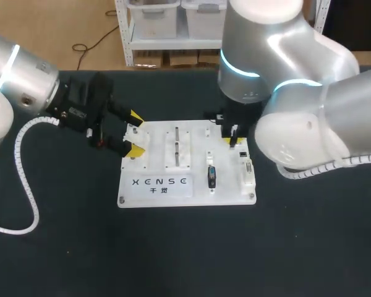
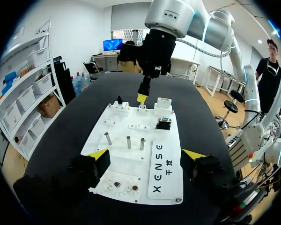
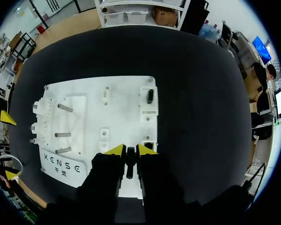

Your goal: Insert the USB connector, Ethernet cable, and multi-pin plug into their matching sockets one by one.

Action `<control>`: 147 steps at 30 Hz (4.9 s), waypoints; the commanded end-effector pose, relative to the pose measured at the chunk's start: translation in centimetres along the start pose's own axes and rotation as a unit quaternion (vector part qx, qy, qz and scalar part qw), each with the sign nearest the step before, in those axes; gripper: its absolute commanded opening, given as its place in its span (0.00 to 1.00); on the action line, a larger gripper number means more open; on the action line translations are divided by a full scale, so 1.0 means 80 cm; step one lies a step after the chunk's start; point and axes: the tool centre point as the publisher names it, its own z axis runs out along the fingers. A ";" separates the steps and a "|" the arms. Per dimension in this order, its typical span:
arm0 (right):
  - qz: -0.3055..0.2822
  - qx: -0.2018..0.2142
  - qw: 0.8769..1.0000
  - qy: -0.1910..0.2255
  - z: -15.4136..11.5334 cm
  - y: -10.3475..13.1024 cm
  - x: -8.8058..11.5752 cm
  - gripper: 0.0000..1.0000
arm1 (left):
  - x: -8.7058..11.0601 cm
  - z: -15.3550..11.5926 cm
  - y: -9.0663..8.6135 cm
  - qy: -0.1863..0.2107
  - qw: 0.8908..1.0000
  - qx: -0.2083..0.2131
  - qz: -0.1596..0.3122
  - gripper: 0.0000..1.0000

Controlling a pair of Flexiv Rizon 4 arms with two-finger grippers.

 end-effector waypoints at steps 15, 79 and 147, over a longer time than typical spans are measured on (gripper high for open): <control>0.019 0.017 1.000 -0.008 0.024 -0.029 0.007 0.00 | 0.001 0.001 0.002 0.000 1.000 0.001 0.001 1.00; 0.033 0.039 0.998 -0.032 0.034 -0.029 -0.003 1.00 | 0.001 0.001 0.002 0.000 1.000 0.001 0.001 1.00; 0.007 -0.019 0.999 0.026 0.021 0.058 0.095 1.00 | 0.001 0.001 0.002 0.000 1.000 0.001 0.001 1.00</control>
